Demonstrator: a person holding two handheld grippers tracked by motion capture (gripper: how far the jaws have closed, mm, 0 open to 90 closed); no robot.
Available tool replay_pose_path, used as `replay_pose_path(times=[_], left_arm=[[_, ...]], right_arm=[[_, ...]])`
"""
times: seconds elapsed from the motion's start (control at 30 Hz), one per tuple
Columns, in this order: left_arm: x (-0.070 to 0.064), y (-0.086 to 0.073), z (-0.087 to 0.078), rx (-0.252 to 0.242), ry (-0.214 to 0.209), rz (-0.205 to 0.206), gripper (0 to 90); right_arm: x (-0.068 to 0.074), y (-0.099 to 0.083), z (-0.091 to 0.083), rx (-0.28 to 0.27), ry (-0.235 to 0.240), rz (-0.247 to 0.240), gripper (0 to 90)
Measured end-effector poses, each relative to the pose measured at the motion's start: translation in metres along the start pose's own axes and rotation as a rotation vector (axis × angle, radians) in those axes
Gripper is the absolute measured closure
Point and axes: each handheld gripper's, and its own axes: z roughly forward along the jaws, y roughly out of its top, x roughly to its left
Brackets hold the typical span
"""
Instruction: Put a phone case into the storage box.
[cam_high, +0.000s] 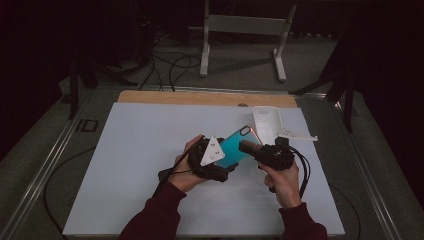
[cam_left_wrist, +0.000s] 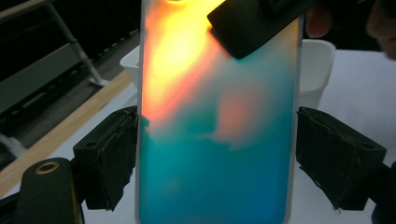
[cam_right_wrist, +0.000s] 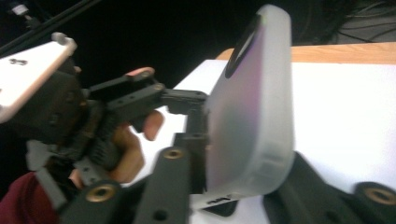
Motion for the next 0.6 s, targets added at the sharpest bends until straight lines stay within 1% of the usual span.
replay_pose_path(times=[0.03, 0.07, 0.1, 0.13, 0.17, 0.2, 0.23, 0.27, 0.33, 0.4, 0.5, 0.53, 0.57, 0.6], left_arm=[[-0.001, 0.000, 0.001, 0.001, 0.010, 0.004, 16.7], [-0.002, 0.000, 0.002, 0.005, 0.015, 0.008, 16.7], [-0.002, -0.001, 0.004, 0.003, 0.019, 0.000, 16.7], [-0.001, -0.001, 0.005, 0.003, 0.016, -0.002, 16.6], [-0.001, -0.002, 0.004, -0.001, 0.017, -0.006, 17.1], [-0.001, -0.002, 0.004, -0.007, 0.010, -0.017, 17.7], [0.001, -0.002, 0.003, -0.009, 0.001, -0.026, 16.3], [0.002, -0.002, 0.002, -0.010, -0.002, -0.036, 14.6], [0.005, -0.002, 0.001, -0.007, -0.016, -0.049, 13.2], [0.008, -0.003, 0.000, -0.006, -0.013, -0.066, 10.6], [0.010, -0.003, -0.001, -0.005, -0.019, -0.077, 7.7], [0.013, -0.005, -0.003, -0.004, -0.032, -0.097, 7.7], [0.015, -0.006, -0.003, 0.000, -0.045, -0.108, 6.2], [0.015, -0.006, -0.003, 0.002, -0.051, -0.111, 4.9]], right_arm=[[0.001, 0.000, 0.001, 0.001, 0.007, -0.005, 82.3], [0.003, 0.000, 0.001, -0.001, 0.000, -0.013, 85.1], [0.003, 0.000, 0.002, -0.007, 0.019, -0.004, 86.1], [0.006, 0.000, 0.003, -0.008, -0.004, -0.020, 86.2], [0.008, 0.001, 0.003, -0.006, -0.011, -0.032, 86.7], [0.009, 0.001, 0.004, -0.004, -0.030, -0.049, 86.8], [0.011, 0.001, 0.004, 0.002, -0.052, -0.067, 86.8], [0.012, 0.002, 0.005, 0.003, -0.062, -0.074, 86.8], [0.011, 0.003, 0.006, 0.009, -0.067, -0.079, 86.8], [0.011, 0.004, 0.006, 0.014, -0.082, -0.090, 86.9], [0.012, 0.005, 0.006, 0.020, -0.091, -0.102, 86.8], [0.012, 0.005, 0.006, 0.020, -0.091, -0.102, 86.8], [0.012, 0.006, 0.006, 0.023, -0.101, -0.112, 86.7], [0.012, 0.008, 0.005, 0.027, -0.103, -0.119, 86.7]])
